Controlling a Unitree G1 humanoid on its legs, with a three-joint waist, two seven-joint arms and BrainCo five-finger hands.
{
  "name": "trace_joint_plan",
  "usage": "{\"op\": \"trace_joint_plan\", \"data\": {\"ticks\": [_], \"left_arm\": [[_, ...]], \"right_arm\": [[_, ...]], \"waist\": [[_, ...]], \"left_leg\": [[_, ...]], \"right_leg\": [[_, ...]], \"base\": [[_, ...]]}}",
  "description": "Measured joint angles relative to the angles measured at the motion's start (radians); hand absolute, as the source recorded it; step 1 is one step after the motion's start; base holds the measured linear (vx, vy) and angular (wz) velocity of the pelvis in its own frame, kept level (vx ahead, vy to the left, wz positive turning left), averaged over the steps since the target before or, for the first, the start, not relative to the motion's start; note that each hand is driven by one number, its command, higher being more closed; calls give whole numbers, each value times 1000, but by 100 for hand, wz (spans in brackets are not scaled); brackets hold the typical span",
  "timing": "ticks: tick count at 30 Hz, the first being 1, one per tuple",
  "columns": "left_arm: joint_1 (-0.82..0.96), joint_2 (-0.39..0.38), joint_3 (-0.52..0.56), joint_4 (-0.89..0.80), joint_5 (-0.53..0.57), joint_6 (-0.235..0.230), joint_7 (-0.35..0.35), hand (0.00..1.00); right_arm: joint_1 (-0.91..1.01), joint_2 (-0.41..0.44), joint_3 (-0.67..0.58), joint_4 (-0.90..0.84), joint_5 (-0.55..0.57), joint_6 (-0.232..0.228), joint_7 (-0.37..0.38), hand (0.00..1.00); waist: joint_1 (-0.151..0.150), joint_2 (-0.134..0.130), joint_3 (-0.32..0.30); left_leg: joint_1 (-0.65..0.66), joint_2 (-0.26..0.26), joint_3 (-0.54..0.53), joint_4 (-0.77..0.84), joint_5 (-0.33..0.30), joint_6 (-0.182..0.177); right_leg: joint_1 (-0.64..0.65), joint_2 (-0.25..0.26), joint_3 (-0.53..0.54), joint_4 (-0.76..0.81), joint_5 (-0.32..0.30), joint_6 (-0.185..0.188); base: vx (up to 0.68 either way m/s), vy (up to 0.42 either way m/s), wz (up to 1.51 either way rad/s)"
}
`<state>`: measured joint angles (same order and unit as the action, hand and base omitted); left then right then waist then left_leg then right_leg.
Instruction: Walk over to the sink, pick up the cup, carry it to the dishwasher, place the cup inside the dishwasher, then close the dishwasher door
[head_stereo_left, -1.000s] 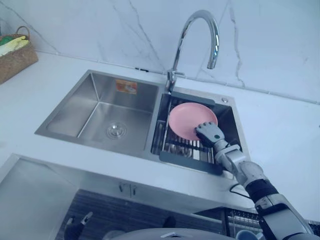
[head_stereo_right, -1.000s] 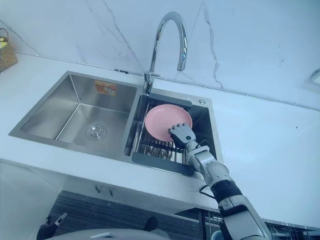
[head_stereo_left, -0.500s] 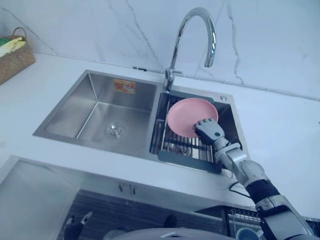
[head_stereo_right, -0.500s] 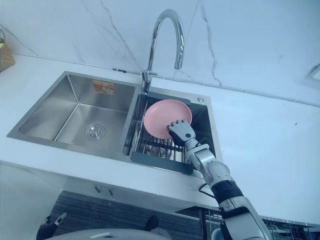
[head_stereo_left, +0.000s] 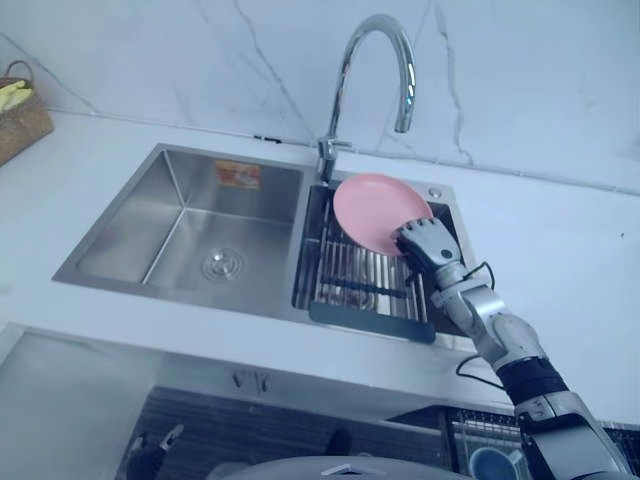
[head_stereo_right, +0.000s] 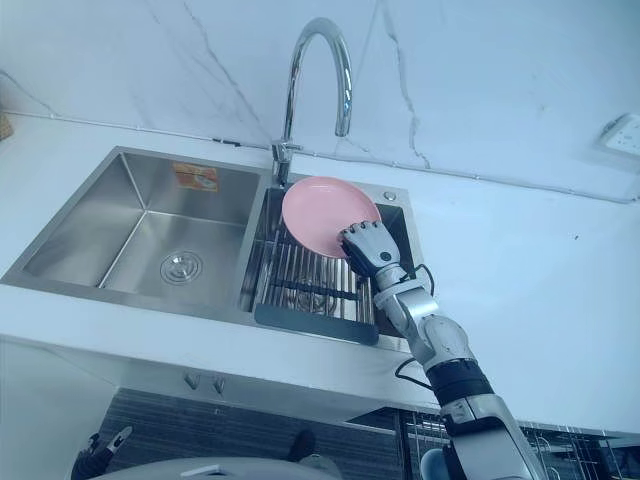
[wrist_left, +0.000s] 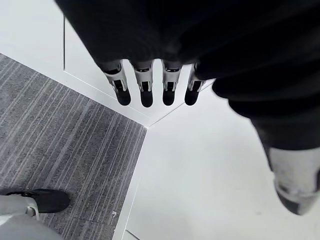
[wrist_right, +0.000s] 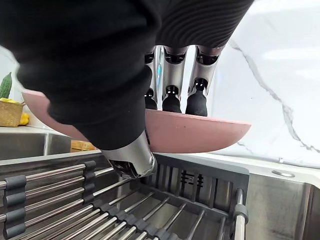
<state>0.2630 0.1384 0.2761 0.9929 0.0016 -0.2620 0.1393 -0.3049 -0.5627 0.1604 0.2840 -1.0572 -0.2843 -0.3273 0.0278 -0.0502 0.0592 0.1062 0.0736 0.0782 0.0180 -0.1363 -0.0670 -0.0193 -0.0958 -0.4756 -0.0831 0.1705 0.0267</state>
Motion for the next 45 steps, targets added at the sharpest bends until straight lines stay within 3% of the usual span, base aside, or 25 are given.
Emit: {"op": "trace_joint_plan", "data": {"ticks": [8, 12, 16, 19, 23, 24, 25, 26, 27, 28, 30, 31, 32, 33, 34, 35, 36, 37, 39, 42, 45], "left_arm": [[-2, 0, -1, 0, 1, -1, 2, 0], [7, -1, -1, 0, 15, -9, 2, 0], [37, -24, 2, -1, 40, -33, 10, 0], [55, -73, -6, 0, 26, -34, 9, 0], [24, -39, -12, -1, 22, -28, -3, 0], [27, -32, 2, 0, 21, -19, -3, 0], [28, -35, 10, 1, 18, -13, -1, 0], [29, -44, 16, -2, 6, -13, 0, 0], [29, -56, 41, -3, -6, -15, 1, 0], [34, -54, 57, -2, -22, -13, 0, 0], [60, -57, 59, -3, -34, -11, 0, 0], [63, -58, 59, -3, -40, -10, 1, 0], [43, -63, 66, -1, -42, 4, -1, 0], [42, -71, 67, 0, -43, 16, -1, 0], [37, -72, 65, -2, -50, 20, 0, 0], [23, -65, 63, -2, -59, 24, 1, 0], [2, -39, 48, -1, -67, 32, 1, 0], [-6, -21, 43, -3, -66, 37, -1, 0], [-11, -14, 44, -2, -65, 38, -1, 0], [-11, -54, 31, 1, -45, 38, -1, 0], [-10, -63, 12, 0, -35, 38, -1, 0]], "right_arm": [[8, -17, -30, -8, 11, -6, 20, 100], [61, -19, -109, -92, 44, -17, 22, 100], [39, -26, -101, -103, 50, -20, 20, 100], [16, -73, -88, -116, 53, -34, 9, 100], [62, -73, -97, -110, 47, -15, -27, 100], [69, -66, -97, -110, 44, -18, -27, 100], [68, -58, -100, -110, 37, -23, -28, 100], [56, -56, -101, -110, 36, -32, -30, 100], [27, -54, -95, -106, 36, -50, -36, 100], [-5, -52, -88, -92, 36, -66, -52, 100], [-51, -47, -81, -50, 36, -75, -55, 100], [-59, -46, -81, -40, 36, -77, -55, 100], [-93, -44, -76, -18, 36, -75, -53, 100], [-105, -40, -63, -12, 35, -70, -53, 100], [-118, -49, -65, -12, 30, -67, -55, 100], [-118, -53, -65, -8, 31, -61, -55, 100], [-118, -53, -64, 23, 30, -55, -53, 100], [-118, -53, -63, 49, 31, -52, -50, 100], [-117, -62, -64, 48, 41, -39, -42, 100], [-66, -100, -102, 45, 81, -30, -42, 100], [5, -110, -137, 48, 88, 0, -42, 100]], "waist": [[-4, 2, 0], [-5, 7, -3], [26, 25, -2], [24, 95, -8], [-6, 75, 9], [-6, 72, 17], [-5, 91, 17], [1, 114, 15], [20, 118, 13], [28, 117, 21], [43, 91, 13], [50, 87, 13], [67, 58, 17], [83, 83, 13], [90, 96, 7], [81, 78, 13], [74, 50, 21], [81, 18, 14], [80, 2, 19], [74, 8, 19], [62, 4, 21]], "left_leg": [[0, 0, 2, 1, -1, -1], [4, -2, 0, 10, -3, 0], [-2, -23, -88, 175, -79, 34], [-8, -13, -133, 276, -212, 32], [-37, -54, 1, 347, -250, 64], [-27, -53, 47, 349, -243, 78], [-25, -25, 83, 339, -220, 97], [-17, -3, 118, 321, -216, 98], [-11, 16, 186, 294, -207, 90], [-2, 20, 233, 284, -202, 89], [18, 20, 297, 308, -204, 94], [14, 20, 311, 321, -205, 96], [-11, 11, 299, 367, -202, 108], [-35, 39, 238, 311, -166, 142], [-8, 54, 243, 202, -143, 80], [-8, 40, 260, 175, -129, 76], [-8, 21, 275, 158, -104, 75], [-15, 21, 297, 159, -98, 66], [-32, 27, 308, 156, -83, 51], [-35, 25, 307, 129, -59, 33], [-37, 19, 300, 98, -33, 23]], "right_leg": [[0, 0, 1, 0, 0, 0], [1, 2, 9, 0, 0, 0], [3, 27, 200, 1, 13, -1], [-27, 69, 334, 0, 33, 12], [-106, 65, 468, -1, 77, 37], [-112, 63, 445, -1, 25, 26], [-115, 60, 360, 4, -62, 3], [-134, 58, 277, 49, -80, -29], [-194, 17, 133, 238, -112, -94], [-199, -40, 33, 421, -174, -117], [-139, -113, -42, 561, -277, -126], [-127, -125, -55, 565, -295, -129], [-129, -89, -72, 509, -247, -162], [-122, -18, -9, 382, -144, -179], [-135, 5, -17, 392, -154, -204], [-144, -41, -29, 476, -209, -188], [-118, -108, -32, 522, -261, -110], [-63, -135, -32, 474, -246, -83], [-8, -108, -34, 324, -210, 3], [35, -72, -36, 190, -179, 44], [54, -58, -54, 124, -163, 57]], "base": [[3, 5, 0], [4, 10, -5], [18, 50, -90], [-123, 101, -142], [-175, 161, -118], [-153, 123, -114], [-121, 60, -122], [-101, 78, -133], [-72, 70, -141], [-62, 85, -132], [-26, 22, -96], [-56, -13, -116], [-167, -18, -130], [-160, -56, -166], [-137, -61, -115], [-31, -120, -67], [-16, -155, -45], [-7, -186, -52], [-29, -194, -40], [-17, -174, -17], [-57, -108, 7]]}}
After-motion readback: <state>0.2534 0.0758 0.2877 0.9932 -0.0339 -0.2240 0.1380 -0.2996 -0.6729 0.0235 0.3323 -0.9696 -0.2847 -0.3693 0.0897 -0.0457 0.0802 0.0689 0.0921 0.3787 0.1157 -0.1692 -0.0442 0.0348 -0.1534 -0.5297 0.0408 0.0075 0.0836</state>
